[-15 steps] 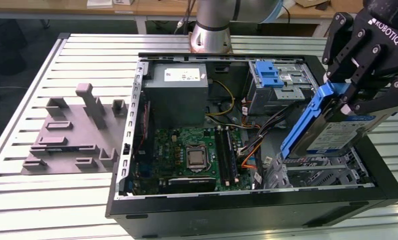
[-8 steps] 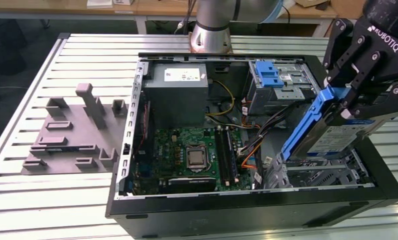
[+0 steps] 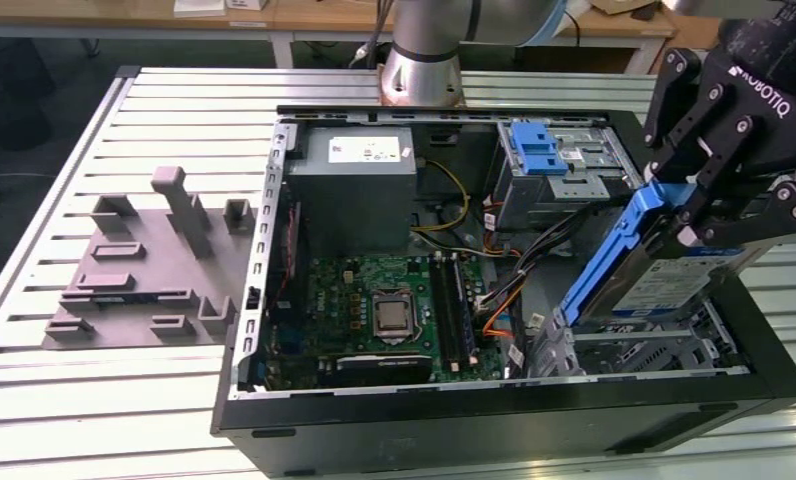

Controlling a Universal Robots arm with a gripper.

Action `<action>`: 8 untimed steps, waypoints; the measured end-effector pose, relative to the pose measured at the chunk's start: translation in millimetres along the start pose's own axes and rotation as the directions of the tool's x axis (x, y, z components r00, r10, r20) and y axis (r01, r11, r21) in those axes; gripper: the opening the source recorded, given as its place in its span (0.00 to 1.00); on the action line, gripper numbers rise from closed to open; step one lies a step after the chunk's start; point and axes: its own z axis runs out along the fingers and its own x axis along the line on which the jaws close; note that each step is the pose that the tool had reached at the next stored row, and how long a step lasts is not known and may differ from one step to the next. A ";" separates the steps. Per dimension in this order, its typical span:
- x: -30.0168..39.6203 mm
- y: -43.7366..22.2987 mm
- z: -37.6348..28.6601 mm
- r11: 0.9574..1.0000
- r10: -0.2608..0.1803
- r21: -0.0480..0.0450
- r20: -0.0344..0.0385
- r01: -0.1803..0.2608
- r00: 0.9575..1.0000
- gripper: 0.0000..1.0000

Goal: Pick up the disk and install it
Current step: 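Insert the disk into the insertion slot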

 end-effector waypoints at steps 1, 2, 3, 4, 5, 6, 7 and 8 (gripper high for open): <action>0.0 -0.1 0.7 1.000 0.000 0.000 0.000 0.000 1.000 0.36; 0.1 -0.1 1.4 1.000 0.000 0.000 0.000 0.000 1.000 0.36; 0.1 -0.1 2.2 1.000 0.000 0.000 0.000 0.000 1.000 0.36; 0.1 -0.1 3.1 1.000 0.000 0.000 0.000 0.000 1.000 0.36; 0.2 -0.2 3.9 1.000 0.000 0.000 0.000 0.000 1.000 0.36; 0.2 -0.3 5.0 1.000 0.000 0.000 0.000 0.000 1.000 0.36; 0.2 -0.3 6.3 1.000 0.000 0.000 0.000 0.000 1.000 0.36; 0.3 -0.4 7.7 1.000 0.000 0.000 0.000 0.000 1.000 0.36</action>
